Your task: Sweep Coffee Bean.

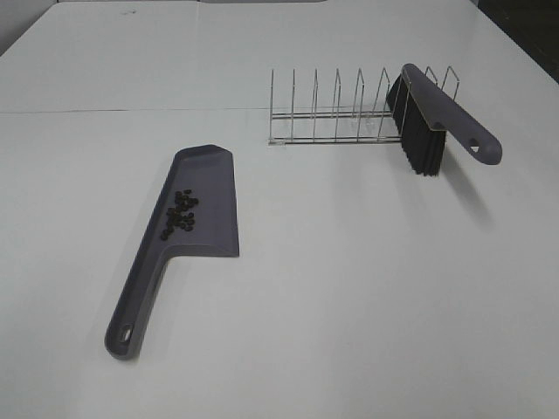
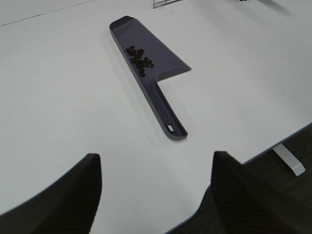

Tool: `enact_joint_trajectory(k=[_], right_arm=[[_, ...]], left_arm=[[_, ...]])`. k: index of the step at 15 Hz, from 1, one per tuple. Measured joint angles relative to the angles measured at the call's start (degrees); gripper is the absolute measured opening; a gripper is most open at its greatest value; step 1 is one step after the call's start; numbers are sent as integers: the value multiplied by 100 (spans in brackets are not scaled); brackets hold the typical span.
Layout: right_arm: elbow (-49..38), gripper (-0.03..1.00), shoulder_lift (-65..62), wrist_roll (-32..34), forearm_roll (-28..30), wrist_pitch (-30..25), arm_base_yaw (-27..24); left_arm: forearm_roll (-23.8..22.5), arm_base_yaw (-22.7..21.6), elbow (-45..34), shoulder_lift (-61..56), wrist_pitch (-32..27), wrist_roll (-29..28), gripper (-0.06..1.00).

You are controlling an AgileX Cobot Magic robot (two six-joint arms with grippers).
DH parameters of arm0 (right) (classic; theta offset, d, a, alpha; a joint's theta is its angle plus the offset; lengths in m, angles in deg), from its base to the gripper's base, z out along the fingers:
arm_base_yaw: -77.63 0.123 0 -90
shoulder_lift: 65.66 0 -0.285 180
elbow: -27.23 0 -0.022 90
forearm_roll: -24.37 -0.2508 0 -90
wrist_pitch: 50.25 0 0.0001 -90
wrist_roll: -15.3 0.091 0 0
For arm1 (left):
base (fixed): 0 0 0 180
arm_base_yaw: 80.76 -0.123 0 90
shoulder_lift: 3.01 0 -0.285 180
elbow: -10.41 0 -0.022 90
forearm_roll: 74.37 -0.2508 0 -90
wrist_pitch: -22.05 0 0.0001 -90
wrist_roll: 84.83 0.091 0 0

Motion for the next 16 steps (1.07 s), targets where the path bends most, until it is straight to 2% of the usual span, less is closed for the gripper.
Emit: enact_joint_trajectory(k=[12,16], right_arm=[[0,67,0,0,0,0,0],[0,67,0,0,-52,0,-424]], left_arm=[[0,-11,0,-69,0,0,59],[0,-1524,0,-120,0,0,59]])
